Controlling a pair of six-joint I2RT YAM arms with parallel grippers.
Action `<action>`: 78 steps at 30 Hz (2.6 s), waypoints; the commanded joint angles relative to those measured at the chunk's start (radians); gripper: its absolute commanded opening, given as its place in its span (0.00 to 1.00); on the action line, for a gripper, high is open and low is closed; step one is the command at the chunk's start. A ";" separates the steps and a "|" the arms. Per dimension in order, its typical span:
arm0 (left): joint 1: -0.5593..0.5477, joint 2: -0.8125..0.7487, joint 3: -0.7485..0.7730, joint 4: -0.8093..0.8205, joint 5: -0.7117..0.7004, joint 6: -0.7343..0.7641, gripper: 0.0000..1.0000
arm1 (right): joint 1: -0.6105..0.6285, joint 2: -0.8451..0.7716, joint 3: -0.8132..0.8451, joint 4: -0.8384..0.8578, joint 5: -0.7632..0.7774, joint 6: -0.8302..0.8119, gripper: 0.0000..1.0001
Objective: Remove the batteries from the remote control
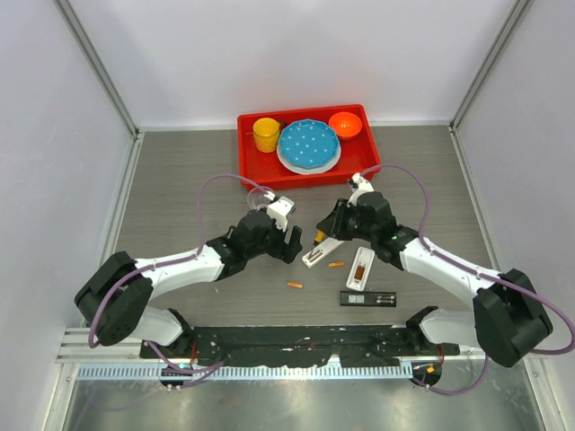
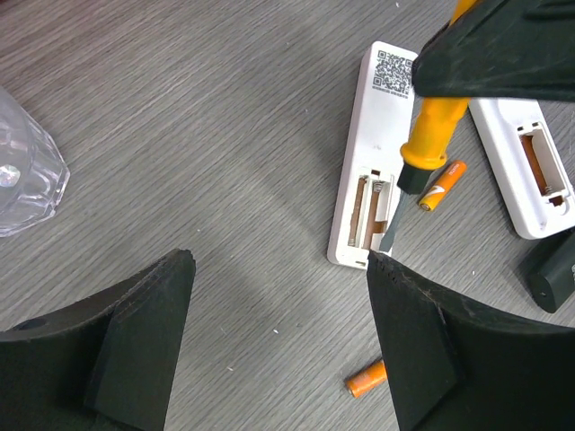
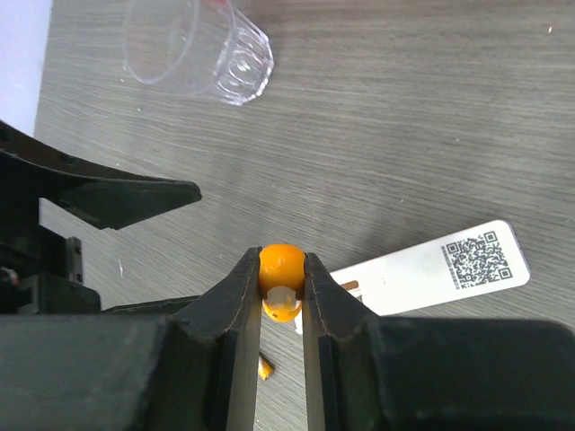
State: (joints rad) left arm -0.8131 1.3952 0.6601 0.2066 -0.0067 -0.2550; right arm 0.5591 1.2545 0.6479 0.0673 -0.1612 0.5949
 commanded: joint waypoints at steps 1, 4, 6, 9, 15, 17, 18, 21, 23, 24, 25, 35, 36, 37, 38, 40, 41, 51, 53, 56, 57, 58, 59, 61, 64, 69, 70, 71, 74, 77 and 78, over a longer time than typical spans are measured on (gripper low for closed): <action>0.006 -0.004 0.012 0.037 0.037 0.003 0.81 | 0.002 -0.081 0.012 0.017 0.047 0.000 0.01; 0.006 0.014 0.027 0.021 0.080 0.002 0.82 | 0.002 -0.121 0.004 -0.017 0.087 -0.015 0.01; 0.003 0.027 0.041 0.010 0.134 0.005 0.83 | 0.001 -0.164 -0.010 -0.047 0.110 -0.024 0.01; -0.006 0.033 0.049 0.008 0.209 0.026 0.85 | -0.008 -0.237 -0.040 -0.093 0.156 -0.026 0.01; -0.185 0.106 0.136 -0.077 0.177 0.152 0.91 | -0.048 -0.392 -0.106 -0.158 0.262 -0.035 0.01; -0.262 0.143 0.196 -0.111 0.105 0.183 0.91 | -0.086 -0.406 -0.113 -0.181 0.250 -0.043 0.01; -0.283 0.160 0.214 -0.133 0.084 0.209 0.91 | -0.102 -0.408 -0.114 -0.188 0.241 -0.046 0.01; -0.360 0.217 0.272 -0.154 0.045 0.250 0.92 | -0.154 -0.406 -0.111 -0.210 0.207 -0.061 0.01; -0.406 0.257 0.306 -0.161 0.019 0.281 0.93 | -0.186 -0.406 -0.114 -0.216 0.187 -0.067 0.01; -0.422 0.274 0.318 -0.174 -0.004 0.290 0.94 | -0.195 -0.406 -0.116 -0.218 0.175 -0.069 0.01; -0.435 0.306 0.344 -0.183 -0.027 0.312 0.94 | -0.205 -0.406 -0.120 -0.218 0.175 -0.069 0.01; -0.554 0.501 0.507 -0.291 -0.180 0.375 0.90 | -0.255 -0.415 -0.134 -0.219 0.101 -0.084 0.01; -0.555 0.519 0.518 -0.305 -0.179 0.375 0.89 | -0.261 -0.415 -0.134 -0.219 0.098 -0.087 0.01; -0.555 0.525 0.523 -0.309 -0.177 0.375 0.86 | -0.264 -0.415 -0.133 -0.221 0.095 -0.087 0.01; -0.555 0.533 0.526 -0.314 -0.171 0.376 0.85 | -0.268 -0.417 -0.134 -0.222 0.091 -0.089 0.01; -0.555 0.550 0.538 -0.334 -0.156 0.376 0.76 | -0.275 -0.421 -0.134 -0.225 0.088 -0.092 0.01; -0.555 0.554 0.544 -0.352 -0.147 0.375 0.71 | -0.277 -0.423 -0.136 -0.225 0.086 -0.092 0.01; -0.555 0.555 0.555 -0.438 0.004 0.346 0.50 | -0.286 -0.449 -0.128 -0.239 0.069 -0.095 0.01; -0.555 0.535 0.544 -0.447 0.004 0.335 0.49 | -0.286 -0.452 -0.126 -0.239 0.065 -0.099 0.01; -0.555 0.501 0.520 -0.454 0.004 0.320 0.49 | -0.288 -0.452 -0.131 -0.241 0.061 -0.101 0.01; -0.555 0.492 0.504 -0.455 0.004 0.316 0.49 | -0.288 -0.451 -0.131 -0.241 0.060 -0.101 0.01; -0.555 0.484 0.494 -0.451 0.004 0.310 0.49 | -0.288 -0.452 -0.134 -0.241 0.055 -0.099 0.01; -0.554 0.473 0.483 -0.444 0.001 0.303 0.49 | -0.288 -0.449 -0.134 -0.241 0.054 -0.099 0.01; -0.548 0.446 0.454 -0.441 0.002 0.295 0.48 | -0.288 -0.452 -0.142 -0.238 0.052 -0.098 0.01; -0.537 0.415 0.424 -0.447 0.004 0.281 0.49 | -0.288 -0.454 -0.146 -0.230 0.045 -0.095 0.01; -0.521 0.355 0.369 -0.460 0.004 0.261 0.50 | -0.288 -0.451 -0.143 -0.222 0.034 -0.096 0.01; -0.518 0.344 0.362 -0.463 0.004 0.260 0.50 | -0.289 -0.451 -0.145 -0.222 0.034 -0.093 0.01; -0.515 0.334 0.342 -0.464 0.004 0.235 0.50 | -0.288 -0.452 -0.146 -0.219 0.032 -0.092 0.01; -0.482 0.292 0.308 -0.481 0.002 0.201 0.52 | -0.288 -0.451 -0.152 -0.207 0.025 -0.087 0.01; -0.442 0.236 0.270 -0.489 -0.002 0.184 0.52 | -0.288 -0.452 -0.157 -0.201 0.020 -0.086 0.01; -0.425 0.222 0.260 -0.495 -0.004 0.180 0.52 | -0.288 -0.454 -0.157 -0.198 0.019 -0.087 0.01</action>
State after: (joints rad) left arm -1.2869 1.7065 0.9588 -0.2459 -0.0116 -0.0303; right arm 0.2771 0.8223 0.4923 -0.1871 -0.1242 0.5098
